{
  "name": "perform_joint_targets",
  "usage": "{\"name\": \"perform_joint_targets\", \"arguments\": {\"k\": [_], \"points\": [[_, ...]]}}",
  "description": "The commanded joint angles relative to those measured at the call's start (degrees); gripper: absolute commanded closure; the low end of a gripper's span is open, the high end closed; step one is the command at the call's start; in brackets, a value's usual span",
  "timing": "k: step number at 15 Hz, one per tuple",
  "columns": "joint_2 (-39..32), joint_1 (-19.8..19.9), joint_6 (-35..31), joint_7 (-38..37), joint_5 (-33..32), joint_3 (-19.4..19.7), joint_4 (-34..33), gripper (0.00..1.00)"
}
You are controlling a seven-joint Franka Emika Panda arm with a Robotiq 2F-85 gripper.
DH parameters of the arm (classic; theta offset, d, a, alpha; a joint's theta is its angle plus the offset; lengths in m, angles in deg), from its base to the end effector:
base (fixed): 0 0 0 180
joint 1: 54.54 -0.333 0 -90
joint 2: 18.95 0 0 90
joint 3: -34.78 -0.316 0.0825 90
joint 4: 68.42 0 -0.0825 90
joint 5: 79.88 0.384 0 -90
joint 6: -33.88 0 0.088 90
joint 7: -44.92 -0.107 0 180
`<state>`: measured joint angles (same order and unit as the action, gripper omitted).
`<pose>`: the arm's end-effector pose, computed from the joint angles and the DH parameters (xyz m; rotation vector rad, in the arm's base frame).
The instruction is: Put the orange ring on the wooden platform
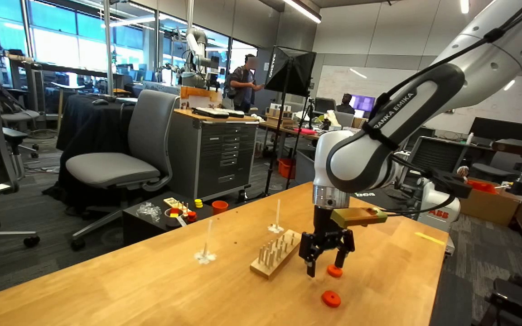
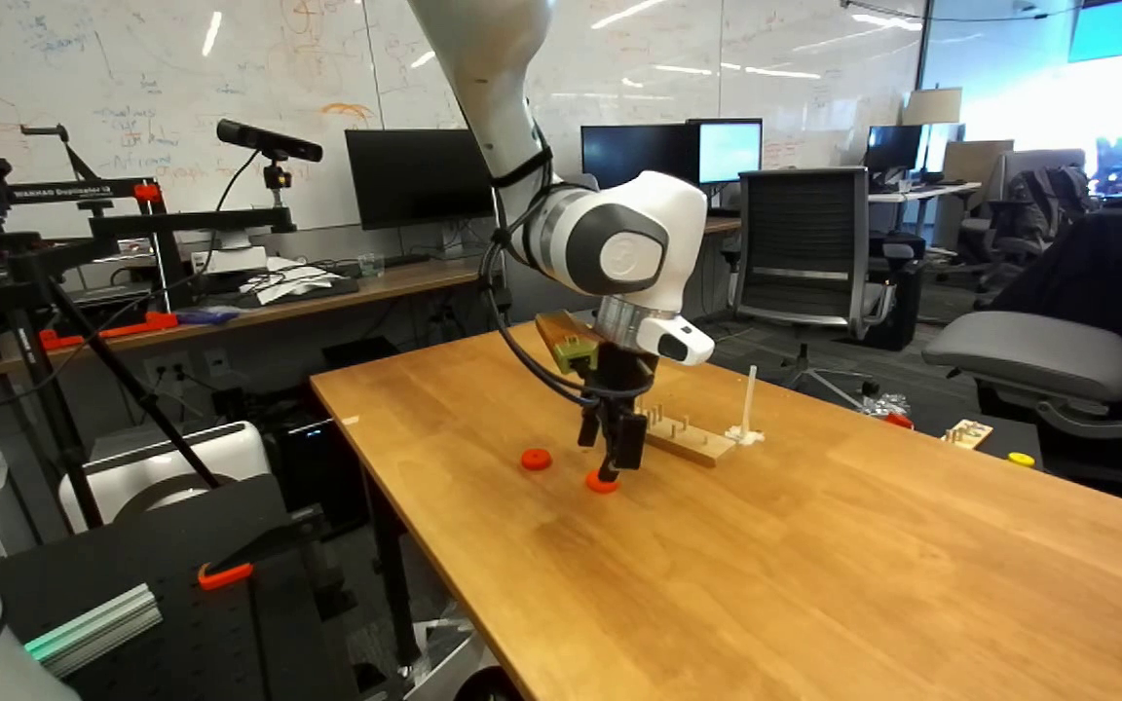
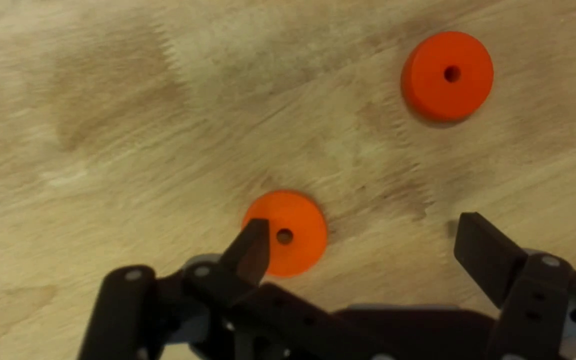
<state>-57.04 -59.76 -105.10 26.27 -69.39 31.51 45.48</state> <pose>0.5684 0.0865 0.1071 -2.9911 0.5096 0.3874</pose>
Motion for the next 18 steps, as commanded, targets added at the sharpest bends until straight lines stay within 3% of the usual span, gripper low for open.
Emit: {"name": "perform_joint_targets", "arguments": {"k": [1, 18], "points": [[-0.05, -0.04, -3.04, 0.69, 1.73, 0.03, 1.54, 0.00], [10.64, 0.38, -20.46, 1.46, 2.03, -0.19, 19.53, 0.00]]}}
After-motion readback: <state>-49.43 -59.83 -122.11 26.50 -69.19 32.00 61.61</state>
